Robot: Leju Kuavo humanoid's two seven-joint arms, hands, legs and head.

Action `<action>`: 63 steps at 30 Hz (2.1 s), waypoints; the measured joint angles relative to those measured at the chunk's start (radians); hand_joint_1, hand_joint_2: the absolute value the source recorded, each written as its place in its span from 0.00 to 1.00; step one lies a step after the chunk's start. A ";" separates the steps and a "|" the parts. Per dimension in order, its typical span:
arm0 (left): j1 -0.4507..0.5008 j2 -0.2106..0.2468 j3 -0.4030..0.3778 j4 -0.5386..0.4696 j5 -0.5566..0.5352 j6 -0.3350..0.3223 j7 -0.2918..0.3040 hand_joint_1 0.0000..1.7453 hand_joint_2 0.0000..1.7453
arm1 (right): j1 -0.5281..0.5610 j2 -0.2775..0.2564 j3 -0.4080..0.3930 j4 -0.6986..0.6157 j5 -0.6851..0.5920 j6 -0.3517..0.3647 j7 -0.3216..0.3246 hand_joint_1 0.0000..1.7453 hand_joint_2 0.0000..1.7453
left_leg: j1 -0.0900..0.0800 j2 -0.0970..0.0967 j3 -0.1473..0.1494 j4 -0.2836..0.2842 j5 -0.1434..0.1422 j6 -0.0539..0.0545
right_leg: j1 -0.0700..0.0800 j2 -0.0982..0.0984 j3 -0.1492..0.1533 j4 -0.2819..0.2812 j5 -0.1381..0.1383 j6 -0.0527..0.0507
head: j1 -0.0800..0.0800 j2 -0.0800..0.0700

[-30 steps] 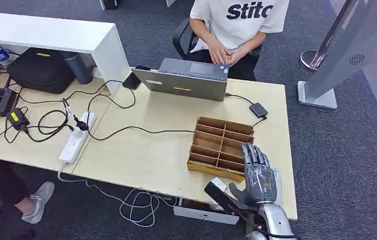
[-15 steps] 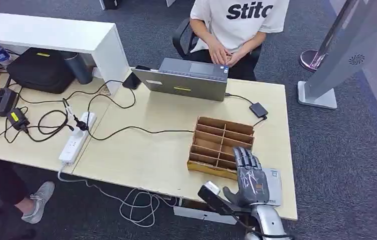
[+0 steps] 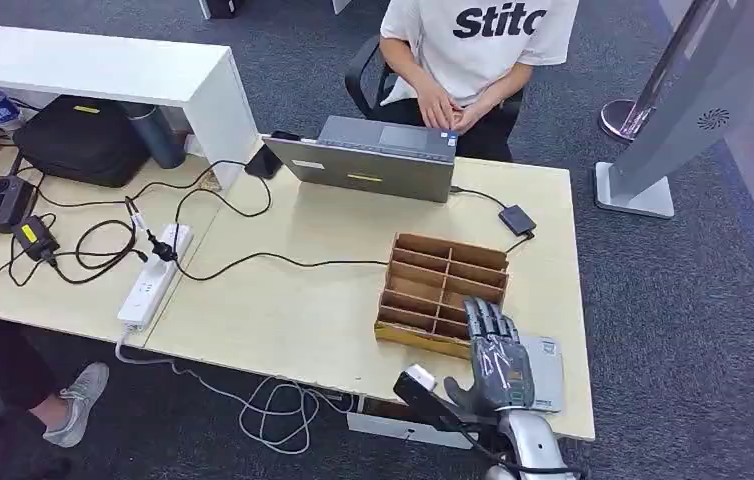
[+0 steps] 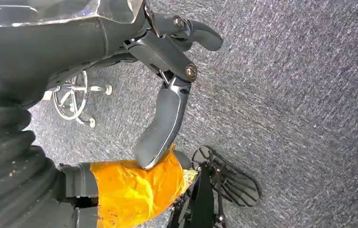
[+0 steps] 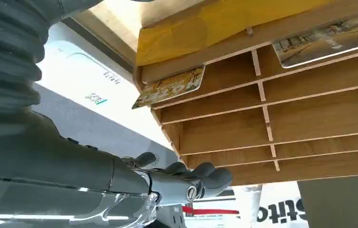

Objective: Pass the card to the sensor for recognition and then transmit it.

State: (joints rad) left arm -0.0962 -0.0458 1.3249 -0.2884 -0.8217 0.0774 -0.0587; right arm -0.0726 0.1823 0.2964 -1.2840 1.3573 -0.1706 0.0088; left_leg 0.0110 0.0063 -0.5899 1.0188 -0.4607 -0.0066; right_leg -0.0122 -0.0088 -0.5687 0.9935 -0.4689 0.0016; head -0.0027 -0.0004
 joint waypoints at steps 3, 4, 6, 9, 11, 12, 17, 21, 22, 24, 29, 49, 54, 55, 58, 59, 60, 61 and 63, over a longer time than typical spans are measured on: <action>0.000 0.000 0.000 0.000 0.004 0.000 0.000 0.00 1.00 | -0.001 0.000 0.003 0.000 0.039 -0.037 0.018 0.00 1.00 | 0.000 0.000 0.000 0.000 0.000 0.000 | 0.000 0.000 0.000 0.000 0.000 0.000 | 0.000 0.000; 0.000 0.000 0.000 0.000 0.004 0.000 0.000 0.00 1.00 | -0.002 0.000 0.003 0.001 0.050 -0.046 0.022 0.00 1.00 | 0.000 0.000 0.000 0.000 0.000 0.000 | 0.000 0.000 0.000 0.000 0.000 0.000 | 0.000 0.000; 0.000 0.000 0.000 0.000 0.004 0.000 0.000 0.00 1.00 | -0.003 0.000 0.003 0.001 0.066 -0.067 0.027 0.00 1.00 | 0.000 0.000 0.000 0.000 0.000 0.000 | 0.000 0.000 0.000 0.000 0.000 0.000 | 0.000 0.000; 0.000 -0.002 0.000 0.000 0.006 0.000 0.000 0.00 1.00 | -0.004 0.000 0.002 0.001 0.077 -0.106 0.026 0.00 1.00 | 0.000 0.000 0.000 0.000 0.000 0.000 | 0.000 0.000 0.000 0.000 0.000 0.000 | 0.000 0.000; 0.000 -0.003 0.000 0.000 0.006 0.000 0.000 0.00 1.00 | -0.004 0.000 0.001 0.001 0.077 -0.119 0.019 0.00 1.00 | 0.000 0.000 0.000 0.000 0.000 0.000 | 0.000 0.000 0.000 0.000 0.000 0.000 | 0.000 0.000; 0.000 -0.003 0.000 0.000 0.007 0.000 -0.001 0.00 1.00 | -0.004 0.000 0.001 0.001 0.077 -0.133 0.012 0.00 1.00 | 0.000 0.000 0.000 0.000 0.000 0.000 | 0.000 0.000 0.000 0.000 0.000 0.000 | 0.000 0.000; 0.000 -0.005 0.000 0.000 0.009 0.000 -0.002 0.00 1.00 | -0.003 0.000 0.000 0.000 0.075 -0.160 -0.002 0.00 1.00 | 0.000 0.000 0.000 0.000 0.000 0.000 | 0.000 0.000 0.000 0.000 0.000 0.000 | 0.000 0.000; 0.000 -0.006 0.000 0.000 0.009 0.000 -0.002 0.00 1.00 | -0.002 0.000 0.000 0.001 0.068 -0.160 -0.002 0.00 1.00 | 0.000 0.000 0.000 0.000 0.000 0.000 | 0.000 0.000 0.000 0.000 0.000 0.000 | 0.000 0.000; 0.000 -0.007 0.000 0.000 0.009 0.000 -0.002 0.00 1.00 | -0.003 0.000 0.000 0.002 0.067 -0.160 -0.002 0.00 1.00 | 0.000 0.000 0.000 0.000 0.000 0.000 | 0.000 0.000 0.000 0.000 0.000 0.000 | 0.000 0.000; 0.000 -0.008 0.000 0.000 0.009 0.000 -0.002 0.00 1.00 | -0.002 0.000 0.000 0.006 0.067 -0.160 -0.002 0.00 1.00 | 0.000 0.000 0.000 0.000 0.000 0.000 | 0.000 0.000 0.000 0.000 0.000 0.000 | 0.000 0.000; 0.000 -0.009 0.000 0.000 0.010 0.000 -0.002 0.00 1.00 | -0.003 0.000 0.000 0.010 0.067 -0.160 -0.002 0.00 1.00 | 0.000 0.000 0.000 0.000 0.000 0.000 | 0.000 0.000 0.000 0.000 0.000 0.000 | 0.000 0.000; 0.000 -0.010 0.000 0.000 0.010 0.000 -0.003 0.00 1.00 | -0.017 0.000 0.000 0.074 0.084 -0.192 0.006 0.00 1.00 | 0.000 0.000 0.000 0.000 0.000 0.000 | 0.000 0.000 0.000 0.000 0.000 0.000 | 0.000 0.000; 0.000 -0.010 0.000 0.000 0.012 0.000 -0.004 0.00 1.00 | -0.022 0.000 0.000 0.087 0.099 -0.197 0.011 0.00 1.00 | 0.000 0.000 0.000 0.000 0.000 0.000 | 0.000 0.000 0.000 0.000 0.000 0.000 | 0.000 0.000; 0.000 -0.010 0.000 0.000 0.012 0.000 -0.004 0.00 1.00 | -0.023 0.000 0.000 0.090 0.100 -0.197 0.012 0.00 1.00 | 0.000 0.000 0.000 0.000 0.000 0.000 | 0.000 0.000 0.000 0.000 0.000 0.000 | 0.000 0.000; 0.000 -0.011 0.000 0.000 0.013 0.000 -0.004 0.00 1.00 | -0.026 0.000 -0.001 0.098 0.101 -0.196 0.015 0.01 1.00 | 0.000 0.000 0.000 0.000 0.000 0.000 | 0.000 0.000 0.000 0.000 0.000 0.000 | 0.000 0.000; 0.000 -0.011 0.000 0.000 0.013 0.000 -0.004 0.00 1.00 | -0.026 0.000 -0.002 0.102 0.104 -0.196 0.019 0.22 1.00 | 0.000 0.000 0.000 0.000 0.000 0.000 | 0.000 0.000 0.000 0.000 0.000 0.000 | 0.000 0.000; 0.000 -0.011 0.000 0.000 0.013 0.000 -0.004 0.00 1.00 | -0.027 0.000 -0.003 0.106 0.110 -0.196 0.021 0.22 1.00 | 0.000 0.000 0.000 0.000 0.000 0.000 | 0.000 0.000 0.000 0.000 0.000 0.000 | 0.000 0.000; 0.000 -0.011 0.000 0.000 0.013 0.000 -0.004 0.00 1.00 | -0.028 0.000 -0.003 0.110 0.117 -0.195 0.024 0.22 1.00 | 0.000 0.000 0.000 0.000 0.000 0.000 | 0.000 0.000 0.000 0.000 0.000 0.000 | 0.000 0.000; 0.000 -0.011 0.000 0.000 0.013 0.000 -0.004 0.00 1.00 | -0.031 0.000 -0.004 0.119 0.120 -0.194 0.031 0.22 1.00 | 0.000 0.000 0.000 0.000 0.000 0.000 | 0.000 0.000 0.000 0.000 0.000 0.000 | 0.000 0.000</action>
State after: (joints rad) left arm -0.0961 -0.0572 1.3249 -0.2884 -0.8091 0.0774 -0.0626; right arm -0.1034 0.1823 0.2922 -1.1646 1.4771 -0.3647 0.0397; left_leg 0.0110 0.0063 -0.5898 1.0188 -0.4607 -0.0066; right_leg -0.0122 -0.0087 -0.5687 0.9935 -0.4689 0.0016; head -0.0027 -0.0004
